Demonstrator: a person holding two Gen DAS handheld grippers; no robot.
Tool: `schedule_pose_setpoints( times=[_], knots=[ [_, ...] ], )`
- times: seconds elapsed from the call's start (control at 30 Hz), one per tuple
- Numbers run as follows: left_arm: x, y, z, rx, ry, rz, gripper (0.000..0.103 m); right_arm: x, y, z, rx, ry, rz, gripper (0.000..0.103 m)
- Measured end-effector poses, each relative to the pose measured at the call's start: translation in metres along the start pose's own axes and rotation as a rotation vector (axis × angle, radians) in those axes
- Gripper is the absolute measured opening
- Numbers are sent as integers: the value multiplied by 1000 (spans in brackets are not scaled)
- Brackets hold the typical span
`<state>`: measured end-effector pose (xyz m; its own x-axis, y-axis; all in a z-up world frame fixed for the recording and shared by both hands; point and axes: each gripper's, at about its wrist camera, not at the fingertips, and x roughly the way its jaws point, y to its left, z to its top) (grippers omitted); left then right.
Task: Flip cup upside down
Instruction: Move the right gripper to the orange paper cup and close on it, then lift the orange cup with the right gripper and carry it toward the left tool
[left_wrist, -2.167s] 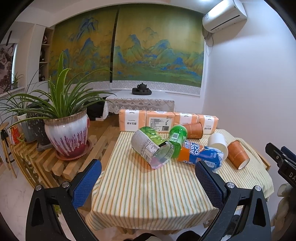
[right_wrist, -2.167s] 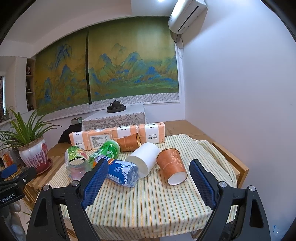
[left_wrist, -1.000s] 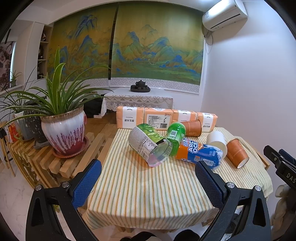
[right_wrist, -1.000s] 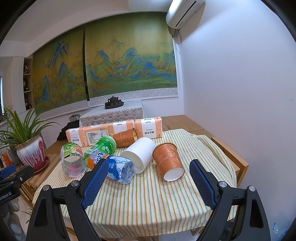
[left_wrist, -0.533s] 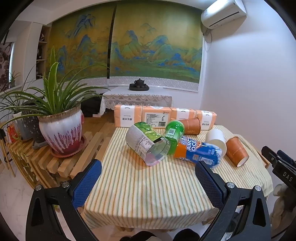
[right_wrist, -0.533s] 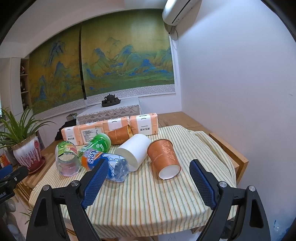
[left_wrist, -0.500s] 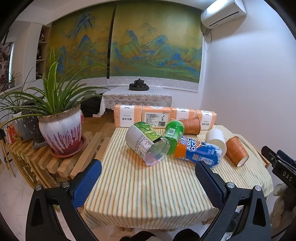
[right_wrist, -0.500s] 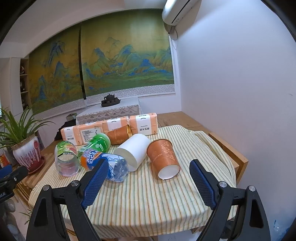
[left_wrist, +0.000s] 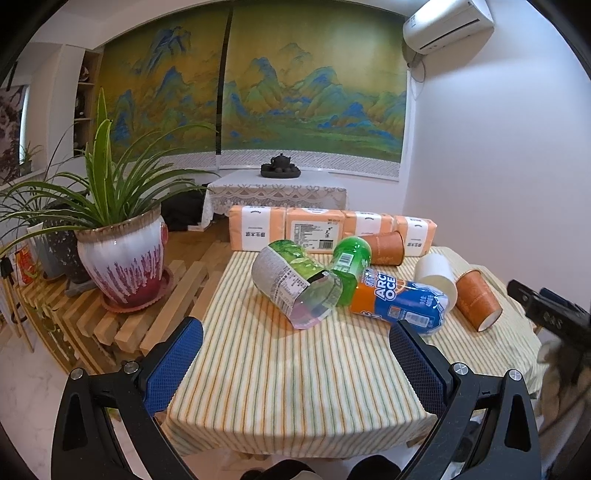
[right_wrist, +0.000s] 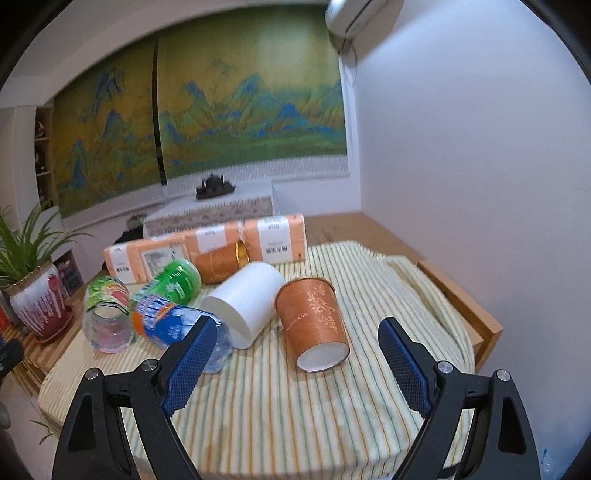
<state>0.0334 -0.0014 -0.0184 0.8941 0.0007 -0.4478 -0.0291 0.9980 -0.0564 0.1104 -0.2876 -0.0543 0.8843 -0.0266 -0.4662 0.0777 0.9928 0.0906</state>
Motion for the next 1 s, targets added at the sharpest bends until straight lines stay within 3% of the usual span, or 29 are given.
schedule_pose_setpoints(
  times=[0.23,0.5,0.77,0.9,1.0],
  knots=[
    [2,10,0,-18,3,18,102,62,-18,22,-6,178,42,86],
    [-1,19,0,-27,0,36,102,107,-21,23,-46,292,53,85],
    [-1,25,0,-42,2,45,102,127,-24,15,-52,384,68,71],
    [-2,27,0,-47,-3,49,102,130,-25,12,-46,403,76,59],
    [-3,29,-1,-49,-3,49,102,128,-24,11,-42,396,67,58]
  ],
)
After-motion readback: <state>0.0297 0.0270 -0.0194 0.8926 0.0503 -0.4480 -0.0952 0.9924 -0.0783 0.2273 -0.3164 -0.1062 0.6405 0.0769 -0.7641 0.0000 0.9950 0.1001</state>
